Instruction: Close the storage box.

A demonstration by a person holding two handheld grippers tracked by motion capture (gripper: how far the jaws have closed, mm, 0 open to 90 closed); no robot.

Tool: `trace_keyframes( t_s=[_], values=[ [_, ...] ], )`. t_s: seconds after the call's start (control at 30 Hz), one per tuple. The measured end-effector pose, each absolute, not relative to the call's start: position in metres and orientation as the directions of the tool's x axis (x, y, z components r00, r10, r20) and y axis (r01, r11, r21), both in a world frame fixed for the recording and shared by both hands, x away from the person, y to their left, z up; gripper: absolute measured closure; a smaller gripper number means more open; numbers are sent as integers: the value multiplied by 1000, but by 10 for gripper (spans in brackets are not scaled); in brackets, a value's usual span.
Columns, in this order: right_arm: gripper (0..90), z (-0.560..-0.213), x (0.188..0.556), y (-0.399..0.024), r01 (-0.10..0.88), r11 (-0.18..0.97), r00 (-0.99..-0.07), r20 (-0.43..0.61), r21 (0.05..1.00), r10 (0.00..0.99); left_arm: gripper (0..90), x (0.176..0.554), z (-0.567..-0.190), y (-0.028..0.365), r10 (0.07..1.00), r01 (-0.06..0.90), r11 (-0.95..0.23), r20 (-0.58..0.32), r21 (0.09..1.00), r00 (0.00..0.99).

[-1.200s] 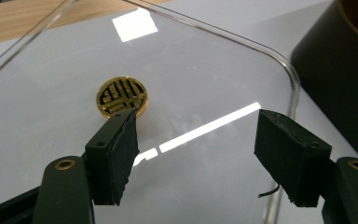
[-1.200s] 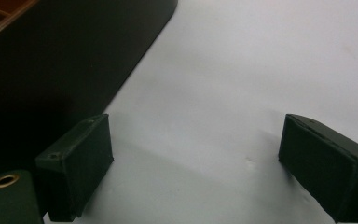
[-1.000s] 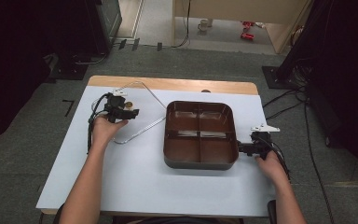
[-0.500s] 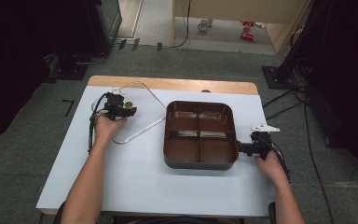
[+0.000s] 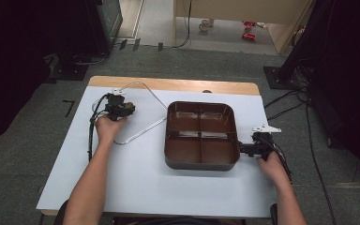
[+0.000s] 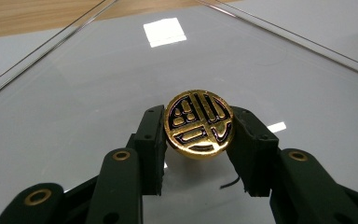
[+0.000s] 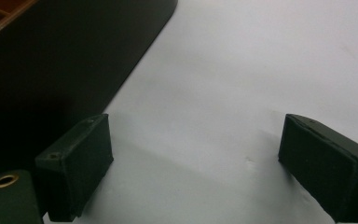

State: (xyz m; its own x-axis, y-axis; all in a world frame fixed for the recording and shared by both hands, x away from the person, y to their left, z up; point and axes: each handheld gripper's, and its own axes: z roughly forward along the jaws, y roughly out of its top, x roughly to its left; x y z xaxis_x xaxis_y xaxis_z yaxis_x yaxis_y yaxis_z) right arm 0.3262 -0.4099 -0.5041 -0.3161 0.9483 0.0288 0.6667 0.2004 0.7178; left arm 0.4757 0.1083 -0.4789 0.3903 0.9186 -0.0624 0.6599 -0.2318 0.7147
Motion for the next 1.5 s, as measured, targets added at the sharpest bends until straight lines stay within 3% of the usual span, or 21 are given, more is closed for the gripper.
trace_keyframes(
  t_s=[0.27,0.53,1.1,1.5],
  values=[
    [92,-504,326,-410,667,200,-316,30,718,948,593,474,-474,111,915,666,-242,-64,705,400],
    [92,-504,326,-410,667,199,-316,30,718,948,594,467,-451,122,905,666,-192,-132,721,405],
    [92,-504,326,-410,667,199,-316,31,718,948,594,445,-401,128,894,617,-236,-82,750,441],
    [92,-504,326,-410,669,197,-315,33,717,949,594,427,-372,85,811,543,-292,-97,787,576]
  ],
)
